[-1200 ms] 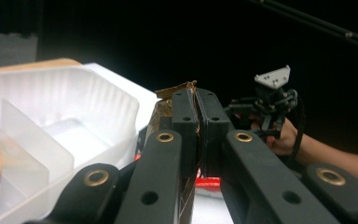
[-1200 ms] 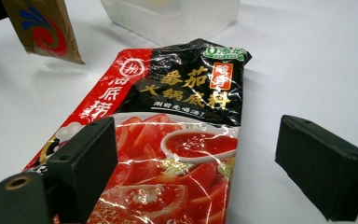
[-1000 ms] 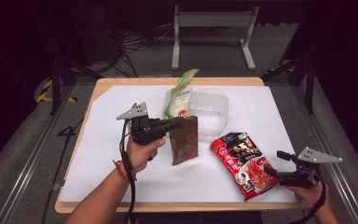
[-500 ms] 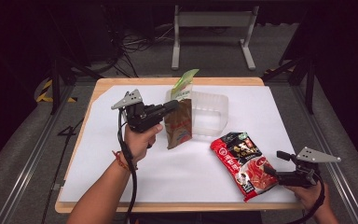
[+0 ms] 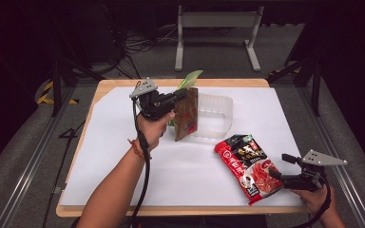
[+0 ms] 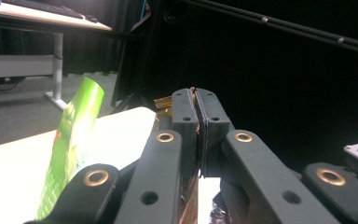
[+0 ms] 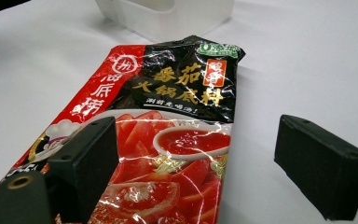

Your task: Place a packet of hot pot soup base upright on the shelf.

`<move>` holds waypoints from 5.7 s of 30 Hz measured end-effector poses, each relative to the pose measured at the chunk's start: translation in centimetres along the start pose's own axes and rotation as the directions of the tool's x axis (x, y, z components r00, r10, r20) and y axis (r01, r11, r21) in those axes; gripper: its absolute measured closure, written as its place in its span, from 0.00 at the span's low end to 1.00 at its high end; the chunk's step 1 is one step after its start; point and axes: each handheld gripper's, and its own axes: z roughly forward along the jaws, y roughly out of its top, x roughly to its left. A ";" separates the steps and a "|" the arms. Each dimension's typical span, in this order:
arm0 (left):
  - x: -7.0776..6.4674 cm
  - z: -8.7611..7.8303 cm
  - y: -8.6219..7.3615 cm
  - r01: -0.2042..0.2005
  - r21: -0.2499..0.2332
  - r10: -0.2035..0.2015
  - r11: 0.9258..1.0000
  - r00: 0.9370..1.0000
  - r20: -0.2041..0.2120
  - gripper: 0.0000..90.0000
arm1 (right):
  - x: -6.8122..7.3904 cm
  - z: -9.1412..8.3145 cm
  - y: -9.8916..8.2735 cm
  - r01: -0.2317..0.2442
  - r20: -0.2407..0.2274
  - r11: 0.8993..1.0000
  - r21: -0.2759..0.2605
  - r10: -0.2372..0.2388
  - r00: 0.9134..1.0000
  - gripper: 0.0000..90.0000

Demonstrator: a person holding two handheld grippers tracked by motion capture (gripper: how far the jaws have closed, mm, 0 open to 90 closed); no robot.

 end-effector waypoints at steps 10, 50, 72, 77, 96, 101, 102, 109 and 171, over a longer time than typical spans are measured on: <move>0.5 1.3 1.7 -0.038 0.009 0.039 0.999 0.997 -0.062 0.97 | 0.1 0.0 -0.1 0.001 -0.002 1.000 0.004 -0.001 1.000 0.16; 0.4 3.3 1.5 -0.027 0.046 0.034 0.999 0.985 -0.170 0.97 | 0.1 0.1 -0.1 0.004 0.004 1.000 0.014 -0.004 1.000 0.16; 1.0 9.2 2.7 -0.019 0.020 0.024 1.000 0.955 -0.297 0.97 | 0.0 0.2 -0.3 -0.001 0.003 1.000 0.021 0.001 1.000 0.16; 0.4 9.4 1.2 0.002 0.008 0.000 1.000 0.966 -0.257 0.97 | 0.0 0.1 -0.3 -0.003 0.002 1.000 0.021 0.003 1.000 0.16; 1.0 8.1 -2.7 -0.073 0.104 0.084 0.992 0.990 -0.113 0.93 | 0.2 0.4 -0.3 0.009 0.001 1.000 0.030 -0.009 1.000 0.16; 1.5 8.2 -3.1 -0.056 0.121 0.069 0.991 0.992 -0.110 0.94 | 0.2 0.5 -0.2 0.010 0.000 0.999 0.034 -0.010 1.000 0.16; 1.5 8.2 -3.1 -0.056 0.121 0.069 0.991 0.992 -0.110 0.95 | 0.2 0.5 -0.2 0.010 0.000 0.999 0.034 -0.010 1.000 0.16; 1.6 9.7 -2.4 -0.058 0.107 0.075 0.993 0.983 -0.165 0.97 | 0.1 0.5 -0.3 0.009 -0.002 0.999 0.033 -0.009 1.000 0.16; 0.0 -2.8 -5.8 -0.377 0.242 0.391 0.894 0.920 -0.010 0.68 | -0.2 1.5 0.9 0.034 -0.015 0.998 0.048 -0.033 0.999 0.27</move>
